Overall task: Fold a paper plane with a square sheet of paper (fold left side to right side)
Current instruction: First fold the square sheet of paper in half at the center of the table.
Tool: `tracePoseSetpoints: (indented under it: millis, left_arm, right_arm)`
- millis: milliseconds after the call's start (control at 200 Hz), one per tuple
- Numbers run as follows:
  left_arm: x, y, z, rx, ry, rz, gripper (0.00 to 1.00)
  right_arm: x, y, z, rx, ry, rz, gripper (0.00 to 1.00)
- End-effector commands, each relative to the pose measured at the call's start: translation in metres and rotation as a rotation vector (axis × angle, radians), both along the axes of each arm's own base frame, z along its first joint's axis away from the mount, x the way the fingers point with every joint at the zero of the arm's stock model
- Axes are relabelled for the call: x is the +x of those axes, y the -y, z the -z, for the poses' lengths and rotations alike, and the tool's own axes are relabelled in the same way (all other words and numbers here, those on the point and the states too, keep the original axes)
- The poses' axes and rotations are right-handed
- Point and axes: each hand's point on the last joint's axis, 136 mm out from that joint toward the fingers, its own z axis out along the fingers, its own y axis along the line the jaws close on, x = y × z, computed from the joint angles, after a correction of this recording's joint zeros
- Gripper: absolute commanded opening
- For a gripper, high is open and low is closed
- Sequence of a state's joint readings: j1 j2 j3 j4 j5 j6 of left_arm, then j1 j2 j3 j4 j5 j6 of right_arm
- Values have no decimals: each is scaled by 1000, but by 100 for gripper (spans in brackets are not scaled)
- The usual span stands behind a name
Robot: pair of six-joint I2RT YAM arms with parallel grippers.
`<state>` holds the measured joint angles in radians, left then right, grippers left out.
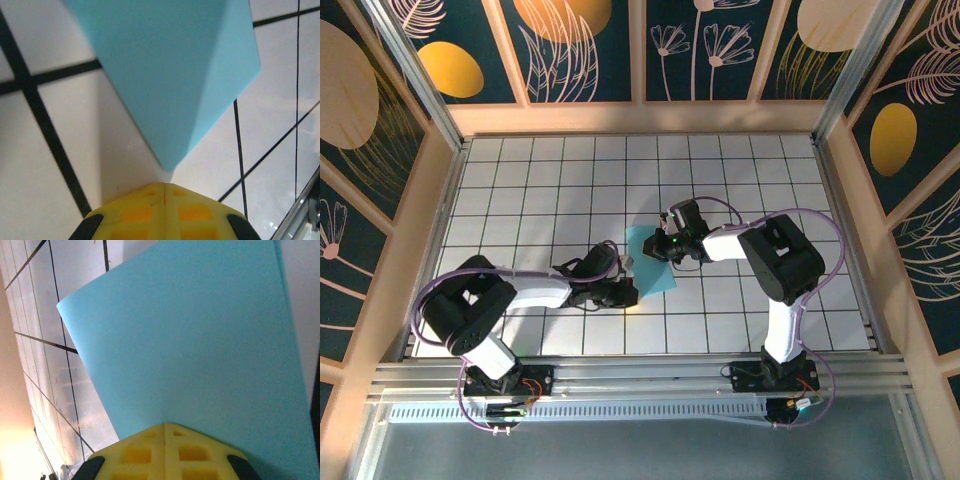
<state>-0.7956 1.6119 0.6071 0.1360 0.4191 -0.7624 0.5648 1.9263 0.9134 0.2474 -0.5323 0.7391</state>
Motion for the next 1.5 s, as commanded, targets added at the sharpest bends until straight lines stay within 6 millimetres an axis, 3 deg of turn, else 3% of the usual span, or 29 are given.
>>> tracePoseSetpoints:
  millis: [0,195,430,601,886,1001,1086,1216,1336,1496]
  left_arm:
    - [-8,-1,-9,-2,-45,-16,0]
    - [23,13,-35,-66,33,-45,0]
    - [34,32,-20,-69,18,6,0]
    - [23,26,4,-36,-37,17,0]
    - [-5,4,18,1,-102,38,0]
    - [-7,12,-15,-92,-52,76,0]
    - [7,11,-37,-105,9,60,0]
    - [45,-9,-65,-141,72,-45,0]
    - [70,-14,-67,-119,108,-69,0]
    - [89,3,-57,-129,98,-47,0]
  right_arm:
    - [-14,28,43,-148,-90,52,0]
    - [-14,27,41,-144,-87,52,0]
    - [-16,27,41,-146,-89,50,0]
    - [-15,26,41,-144,-88,51,0]
    - [-16,26,42,-147,-90,48,0]
    - [-16,25,41,-144,-88,43,0]
    - [-16,26,41,-145,-86,44,0]
    - [-15,25,39,-137,-81,51,0]
    - [-17,24,39,-134,-80,55,0]
    - [-19,23,40,-136,-83,56,0]
